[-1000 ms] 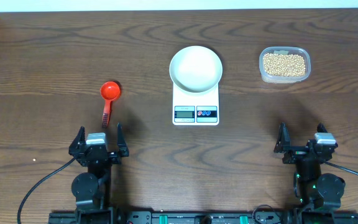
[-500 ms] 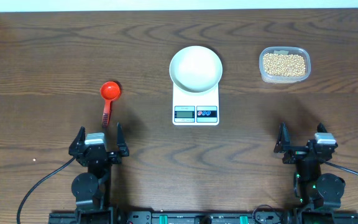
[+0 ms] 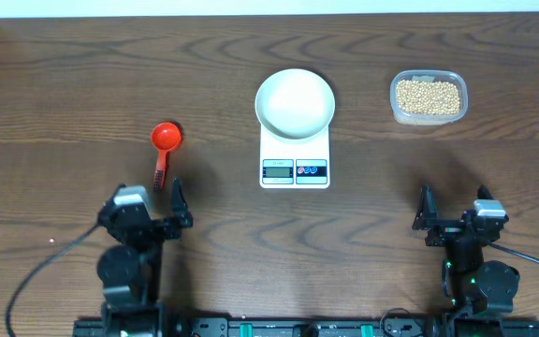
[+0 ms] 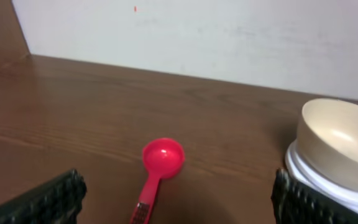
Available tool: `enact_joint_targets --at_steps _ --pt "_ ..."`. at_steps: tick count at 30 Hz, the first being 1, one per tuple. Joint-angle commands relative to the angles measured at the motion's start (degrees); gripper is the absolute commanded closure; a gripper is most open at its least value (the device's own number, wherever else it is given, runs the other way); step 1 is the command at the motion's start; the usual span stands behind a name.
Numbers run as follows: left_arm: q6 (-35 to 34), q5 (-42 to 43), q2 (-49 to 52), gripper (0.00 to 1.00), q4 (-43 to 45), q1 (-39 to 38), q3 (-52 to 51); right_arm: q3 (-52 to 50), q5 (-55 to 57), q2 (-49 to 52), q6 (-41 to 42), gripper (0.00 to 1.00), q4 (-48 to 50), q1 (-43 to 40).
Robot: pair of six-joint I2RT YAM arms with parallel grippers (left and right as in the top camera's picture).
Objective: Scoop item into bowl and weigh 50g on scale
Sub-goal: 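Move the left gripper to the red scoop and grasp its handle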
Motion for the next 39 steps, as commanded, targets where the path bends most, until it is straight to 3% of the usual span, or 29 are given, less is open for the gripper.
enact_joint_targets --at_steps 1,6,16,25,34,39 --pt "0.1 3.3 11.2 0.02 -0.3 -0.3 9.4 -0.2 0.5 -0.4 -0.5 0.01 -0.1 0.3" --pt "0.5 6.5 28.3 0.02 -6.9 -0.3 23.3 -0.2 0.5 -0.4 -0.5 0.01 -0.1 0.3" --pt "7.5 6.7 60.0 0.02 -34.0 -0.3 55.9 -0.2 0.5 -0.4 -0.5 0.01 -0.1 0.3" --pt "11.0 7.3 74.4 0.01 -28.3 3.9 58.5 -0.2 0.5 -0.4 -0.5 0.01 -0.1 0.3" --pt "11.9 20.1 85.0 0.10 -23.4 11.9 58.5 -0.2 0.5 -0.4 -0.5 0.01 -0.1 0.3" --pt "12.1 20.4 90.9 0.19 -21.4 12.0 58.5 -0.2 0.5 -0.4 -0.5 0.01 -0.1 0.3"
